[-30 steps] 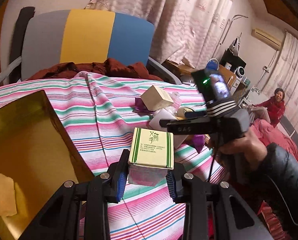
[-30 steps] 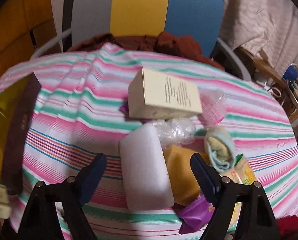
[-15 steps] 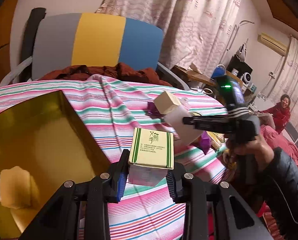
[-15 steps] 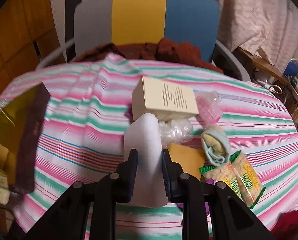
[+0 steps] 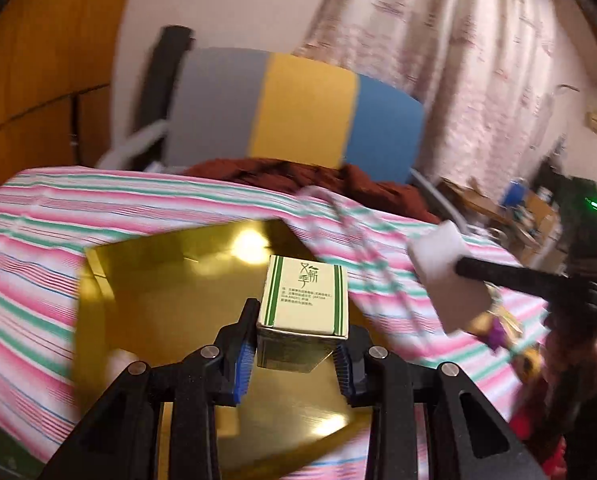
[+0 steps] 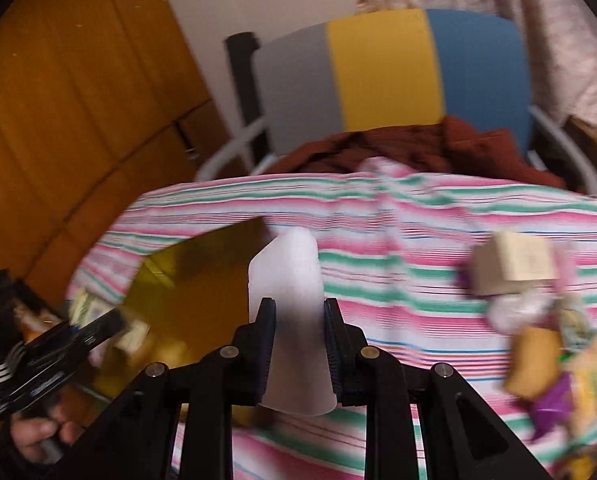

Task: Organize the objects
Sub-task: 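Place the box and foam block into the gold tray, opening both tools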

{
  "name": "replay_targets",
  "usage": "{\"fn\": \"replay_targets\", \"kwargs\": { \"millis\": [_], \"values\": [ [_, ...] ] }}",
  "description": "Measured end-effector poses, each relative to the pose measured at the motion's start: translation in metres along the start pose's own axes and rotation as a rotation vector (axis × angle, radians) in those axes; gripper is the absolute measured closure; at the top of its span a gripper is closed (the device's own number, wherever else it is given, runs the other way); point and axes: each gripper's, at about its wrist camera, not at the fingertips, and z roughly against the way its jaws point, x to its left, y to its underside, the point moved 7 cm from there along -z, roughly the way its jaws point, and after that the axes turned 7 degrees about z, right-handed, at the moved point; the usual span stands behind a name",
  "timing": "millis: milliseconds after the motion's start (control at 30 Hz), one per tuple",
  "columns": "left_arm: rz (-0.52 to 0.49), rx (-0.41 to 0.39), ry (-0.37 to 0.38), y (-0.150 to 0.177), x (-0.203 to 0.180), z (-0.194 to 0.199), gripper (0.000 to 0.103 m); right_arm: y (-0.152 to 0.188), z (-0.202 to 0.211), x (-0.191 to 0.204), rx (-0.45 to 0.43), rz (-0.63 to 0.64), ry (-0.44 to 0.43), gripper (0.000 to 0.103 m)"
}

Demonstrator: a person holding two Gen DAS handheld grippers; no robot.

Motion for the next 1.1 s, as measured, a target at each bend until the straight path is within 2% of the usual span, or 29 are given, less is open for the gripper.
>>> {"fn": "replay_targets", "kwargs": {
  "millis": [67, 200, 267, 300, 433, 633, 933, 1100],
  "values": [
    [0.013, 0.000, -0.072, -0.009, 0.027, -0.004, 0.070, -0.002, -0.018, 0.027, 0.021, -0.005, -0.065, 0.079],
    [0.048, 0.003, -0.187, -0.015, 0.067, -0.009, 0.049, 0.009, -0.048, 0.069, 0.093, 0.008, -0.141, 0.074],
    [0.063, 0.006, -0.235, -0.014, 0.081, -0.010, 0.048, 0.020, -0.062, 0.087, 0.138, 0.007, -0.185, 0.058],
    [0.078, 0.008, -0.252, -0.013, 0.088, -0.010, 0.048, 0.026, -0.068, 0.095, 0.157, 0.023, -0.186, 0.050],
    [0.137, -0.007, -0.243, -0.006, 0.098, 0.000, 0.048, 0.045, -0.079, 0.117, 0.204, 0.075, -0.194, 0.049],
    [0.164, -0.013, -0.247, 0.008, 0.091, 0.013, 0.048, 0.051, -0.070, 0.130, 0.187, 0.135, -0.152, 0.037],
    [0.152, -0.010, -0.302, 0.026, 0.077, 0.021, 0.048, 0.039, -0.043, 0.129, 0.058, 0.250, 0.046, 0.014],
    [0.132, -0.032, -0.309, 0.029, 0.065, 0.028, 0.048, 0.039, -0.035, 0.125, 0.023, 0.283, 0.106, 0.011]
  ]
}}
